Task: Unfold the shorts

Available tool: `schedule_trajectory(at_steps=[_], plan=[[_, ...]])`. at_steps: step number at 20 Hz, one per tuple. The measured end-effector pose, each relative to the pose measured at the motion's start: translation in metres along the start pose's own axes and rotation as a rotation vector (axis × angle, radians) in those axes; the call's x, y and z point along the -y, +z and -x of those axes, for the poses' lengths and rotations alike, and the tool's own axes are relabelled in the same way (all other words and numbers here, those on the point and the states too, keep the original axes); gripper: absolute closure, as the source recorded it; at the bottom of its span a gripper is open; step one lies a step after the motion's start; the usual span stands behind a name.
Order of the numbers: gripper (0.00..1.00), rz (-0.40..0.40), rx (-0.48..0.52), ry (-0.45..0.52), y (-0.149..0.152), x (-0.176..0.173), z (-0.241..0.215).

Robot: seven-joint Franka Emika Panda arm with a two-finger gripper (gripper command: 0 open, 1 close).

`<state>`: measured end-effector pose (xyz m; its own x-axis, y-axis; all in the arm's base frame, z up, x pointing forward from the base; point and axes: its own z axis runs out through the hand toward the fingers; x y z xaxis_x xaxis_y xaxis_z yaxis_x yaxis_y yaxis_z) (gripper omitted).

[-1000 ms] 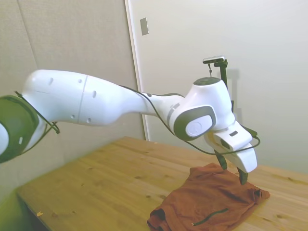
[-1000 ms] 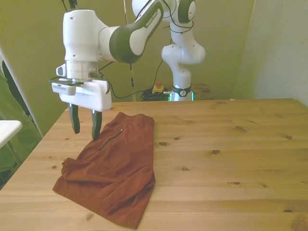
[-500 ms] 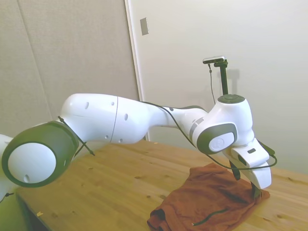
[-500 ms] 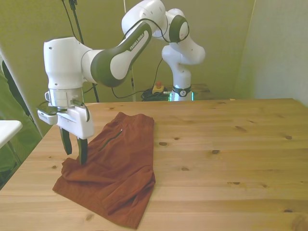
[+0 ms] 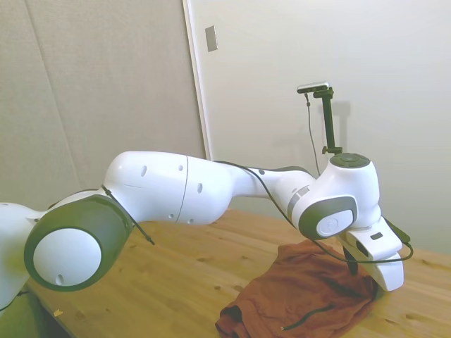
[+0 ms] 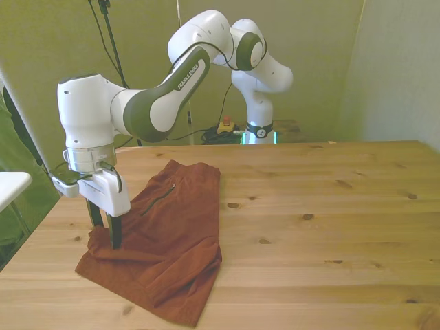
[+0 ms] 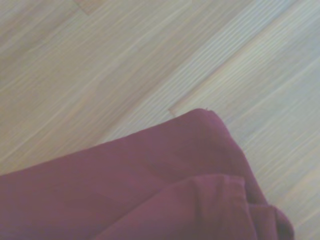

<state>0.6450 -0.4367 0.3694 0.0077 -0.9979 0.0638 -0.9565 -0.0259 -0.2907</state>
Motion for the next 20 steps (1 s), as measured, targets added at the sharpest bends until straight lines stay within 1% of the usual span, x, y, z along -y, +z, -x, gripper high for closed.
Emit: schedule_trajectory(at_steps=[14, 18, 20], plan=[[1.00, -0.018, 0.032, -0.007, 0.004, 0.002, 0.004], [1.00, -0.031, 0.045, -0.025, -0.004, 0.001, 0.000], [1.00, -0.041, 0.045, -0.050, -0.015, 0.003, 0.002]])
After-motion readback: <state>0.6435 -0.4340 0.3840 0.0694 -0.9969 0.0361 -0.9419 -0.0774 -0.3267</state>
